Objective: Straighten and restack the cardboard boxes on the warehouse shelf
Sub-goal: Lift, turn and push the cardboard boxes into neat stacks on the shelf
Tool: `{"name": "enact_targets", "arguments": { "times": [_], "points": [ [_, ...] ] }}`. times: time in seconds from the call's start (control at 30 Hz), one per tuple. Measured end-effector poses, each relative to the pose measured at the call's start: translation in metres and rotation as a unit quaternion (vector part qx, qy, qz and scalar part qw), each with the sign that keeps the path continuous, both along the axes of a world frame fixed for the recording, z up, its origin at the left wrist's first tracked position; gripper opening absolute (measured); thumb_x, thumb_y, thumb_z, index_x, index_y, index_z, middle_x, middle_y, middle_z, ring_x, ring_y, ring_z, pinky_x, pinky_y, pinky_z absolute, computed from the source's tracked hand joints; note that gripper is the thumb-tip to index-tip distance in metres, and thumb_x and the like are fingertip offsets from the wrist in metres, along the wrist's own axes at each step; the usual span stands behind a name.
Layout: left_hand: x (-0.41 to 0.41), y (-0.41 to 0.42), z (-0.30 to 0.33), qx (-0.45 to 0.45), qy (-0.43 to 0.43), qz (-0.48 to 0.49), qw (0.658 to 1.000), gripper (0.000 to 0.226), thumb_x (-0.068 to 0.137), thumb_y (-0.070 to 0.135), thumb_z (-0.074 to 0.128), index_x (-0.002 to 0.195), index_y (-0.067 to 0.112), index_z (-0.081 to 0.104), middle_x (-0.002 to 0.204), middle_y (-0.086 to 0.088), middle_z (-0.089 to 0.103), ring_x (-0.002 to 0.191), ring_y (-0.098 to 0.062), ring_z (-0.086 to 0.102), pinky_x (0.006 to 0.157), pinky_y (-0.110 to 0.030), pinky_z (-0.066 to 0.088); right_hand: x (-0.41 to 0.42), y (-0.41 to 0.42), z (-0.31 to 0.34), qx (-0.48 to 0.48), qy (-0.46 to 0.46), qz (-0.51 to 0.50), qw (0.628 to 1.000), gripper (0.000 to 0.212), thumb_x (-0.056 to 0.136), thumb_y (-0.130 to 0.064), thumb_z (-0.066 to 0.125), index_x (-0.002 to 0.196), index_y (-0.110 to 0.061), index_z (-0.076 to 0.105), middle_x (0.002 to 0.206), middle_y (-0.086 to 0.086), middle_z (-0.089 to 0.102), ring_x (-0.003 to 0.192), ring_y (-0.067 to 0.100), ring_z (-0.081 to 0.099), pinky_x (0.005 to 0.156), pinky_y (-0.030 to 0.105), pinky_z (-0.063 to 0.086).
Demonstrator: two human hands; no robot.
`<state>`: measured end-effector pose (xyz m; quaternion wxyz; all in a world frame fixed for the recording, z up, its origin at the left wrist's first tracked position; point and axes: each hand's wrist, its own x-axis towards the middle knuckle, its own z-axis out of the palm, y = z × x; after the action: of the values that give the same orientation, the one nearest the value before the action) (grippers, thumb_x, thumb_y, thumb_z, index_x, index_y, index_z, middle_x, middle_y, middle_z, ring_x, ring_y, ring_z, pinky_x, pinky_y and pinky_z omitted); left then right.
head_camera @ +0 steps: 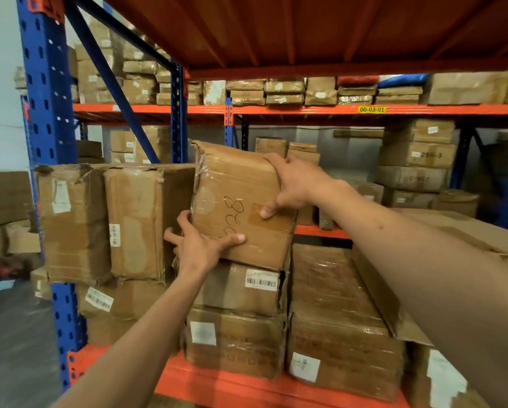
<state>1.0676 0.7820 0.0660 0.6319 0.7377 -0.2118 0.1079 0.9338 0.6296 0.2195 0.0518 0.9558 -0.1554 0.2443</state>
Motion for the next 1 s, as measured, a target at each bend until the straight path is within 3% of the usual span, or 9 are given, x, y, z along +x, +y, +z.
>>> {"name": "enact_targets", "arguments": {
  "times": [0.13,0.27,0.33,0.4,0.53,0.6,0.7,0.87,1.0],
  "points": [
    [0.024,0.005,0.012,-0.051,0.000,-0.076,0.996,0.141,0.030,0.068,0.094,0.145,0.040,0.019,0.148,-0.008,0.033,0.131,-0.029,0.042,0.110,-0.048,0.037,-0.024,-0.028,-0.014,0.080,-0.061,-0.003,0.995,0.130,0.047,-0.071,0.086,0.152,-0.044,0.015,0.138,0.008,0.044,0.124,0.034,0.047,0.102,0.052,0.043],
    [0.029,-0.007,0.027,-0.071,0.015,-0.208,0.975,0.136,0.036,0.050,0.101,0.146,0.051,0.020,0.142,0.005,0.045,0.125,-0.020,0.051,0.097,-0.048,0.052,-0.040,-0.044,-0.029,0.148,-0.107,-0.030,0.983,0.134,0.042,-0.076,0.084,0.150,-0.046,0.012,0.136,0.007,0.044,0.122,0.032,0.048,0.102,0.052,0.044],
    [0.025,-0.015,0.036,-0.077,-0.026,-0.218,0.973,0.127,0.037,0.047,0.102,0.141,0.048,0.031,0.133,0.010,0.050,0.114,-0.011,0.058,0.078,-0.030,0.060,-0.048,-0.050,-0.034,0.183,-0.131,-0.026,0.974,0.135,0.042,-0.075,0.085,0.152,-0.043,0.014,0.138,0.004,0.046,0.124,0.029,0.048,0.099,0.048,0.044],
    [0.018,-0.021,0.048,-0.078,-0.064,-0.228,0.969,0.116,0.037,0.045,0.102,0.136,0.042,0.041,0.128,0.009,0.055,0.105,-0.004,0.063,0.070,-0.017,0.058,-0.061,-0.055,-0.044,0.223,-0.168,-0.018,0.960,0.132,0.043,-0.073,0.086,0.152,-0.040,0.021,0.137,-0.001,0.050,0.124,0.025,0.048,0.095,0.042,0.044],
    [-0.005,-0.036,0.078,-0.036,-0.115,-0.274,0.954,0.094,0.039,0.041,0.101,0.117,0.052,0.050,0.120,0.012,0.061,0.106,-0.007,0.065,0.082,-0.039,0.061,-0.091,-0.061,-0.083,0.306,-0.261,-0.039,0.915,0.127,0.045,-0.068,0.089,0.151,-0.036,0.027,0.134,-0.006,0.051,0.122,0.020,0.049,0.091,0.037,0.046],
    [-0.020,-0.047,0.093,0.010,-0.148,-0.295,0.944,0.098,0.038,0.042,0.100,0.123,0.046,0.050,0.115,0.015,0.062,0.103,-0.008,0.065,0.083,-0.040,0.060,-0.106,-0.060,-0.106,0.346,-0.303,-0.063,0.886,0.126,0.045,-0.067,0.090,0.151,-0.034,0.029,0.138,-0.004,0.052,0.123,0.022,0.050,0.097,0.044,0.046],
    [-0.041,-0.063,0.109,0.084,-0.182,-0.320,0.926,0.102,0.039,0.043,0.099,0.127,0.038,0.047,0.115,0.012,0.061,0.103,-0.013,0.063,0.077,-0.037,0.061,-0.131,-0.056,-0.134,0.356,-0.354,-0.106,0.858,0.119,0.043,-0.074,0.086,0.144,-0.035,0.037,0.123,-0.011,0.054,0.115,0.018,0.052,0.089,0.038,0.046],
    [-0.041,-0.060,0.091,0.133,-0.137,-0.358,0.914,0.097,0.048,0.032,0.099,0.130,0.030,0.047,0.115,0.003,0.063,0.102,-0.019,0.065,0.064,-0.041,0.063,-0.144,-0.044,-0.151,0.333,-0.313,-0.158,0.875,0.112,0.039,-0.075,0.084,0.134,-0.026,0.052,0.121,-0.007,0.063,0.108,0.015,0.055,0.081,0.035,0.049],
    [-0.060,-0.069,0.065,0.183,-0.181,-0.361,0.896,0.097,0.050,0.032,0.098,0.131,0.035,0.045,0.120,0.008,0.061,0.111,-0.018,0.061,0.086,-0.039,0.058,-0.160,-0.036,-0.158,0.338,-0.175,-0.247,0.891,0.098,0.044,-0.064,0.090,0.124,-0.016,0.061,0.120,0.005,0.067,0.110,0.029,0.061,0.091,0.044,0.051]
  ]
}}
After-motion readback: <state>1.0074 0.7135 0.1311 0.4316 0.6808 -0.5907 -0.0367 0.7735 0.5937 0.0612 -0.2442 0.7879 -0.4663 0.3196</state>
